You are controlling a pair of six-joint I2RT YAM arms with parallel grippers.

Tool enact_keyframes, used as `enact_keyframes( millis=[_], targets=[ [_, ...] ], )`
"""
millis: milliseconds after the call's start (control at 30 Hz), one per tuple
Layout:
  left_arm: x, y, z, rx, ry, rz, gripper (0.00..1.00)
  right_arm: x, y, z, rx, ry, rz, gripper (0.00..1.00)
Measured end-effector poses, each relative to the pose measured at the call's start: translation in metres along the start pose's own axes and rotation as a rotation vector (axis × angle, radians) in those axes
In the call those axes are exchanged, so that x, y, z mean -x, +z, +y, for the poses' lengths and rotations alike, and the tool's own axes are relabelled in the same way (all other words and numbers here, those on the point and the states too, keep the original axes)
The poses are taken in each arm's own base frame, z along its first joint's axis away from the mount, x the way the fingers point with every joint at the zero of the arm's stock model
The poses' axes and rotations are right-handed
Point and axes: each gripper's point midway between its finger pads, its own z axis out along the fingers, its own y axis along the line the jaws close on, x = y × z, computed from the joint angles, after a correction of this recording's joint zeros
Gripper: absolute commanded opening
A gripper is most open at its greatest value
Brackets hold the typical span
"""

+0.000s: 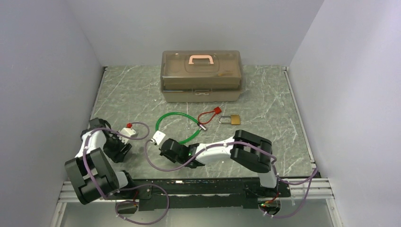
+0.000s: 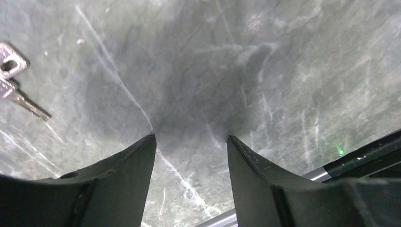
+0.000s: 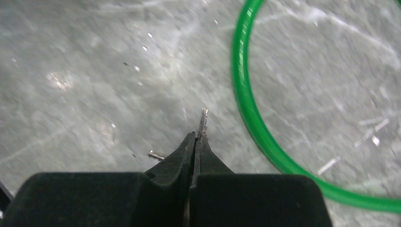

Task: Unlock with the key
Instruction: Move the key to the center of the board.

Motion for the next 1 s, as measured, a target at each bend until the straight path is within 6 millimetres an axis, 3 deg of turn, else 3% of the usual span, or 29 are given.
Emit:
enact_keyframes(
  millis=[467,667,833,1000],
  targets=[
    [0.042,0.014,-0.025,-0.024,0.213,0.061,0.52,-0.060,-0.056,-0.065,-0.171,0.143,0.044,0.00],
    [0.066,0.021,-0.046,-0.058,0.323,0.098,0.45,-0.084,-0.079,-0.097,-0.250,0.203,0.083,0.04],
    [0.101,0.030,-0.077,-0.120,0.444,0.114,0.33,-0.099,-0.098,-0.117,-0.306,0.242,0.107,0.09],
    [0.139,0.036,-0.126,-0.259,0.520,0.037,0.23,-0.095,-0.114,-0.128,-0.332,0.277,0.078,0.12]
  ],
)
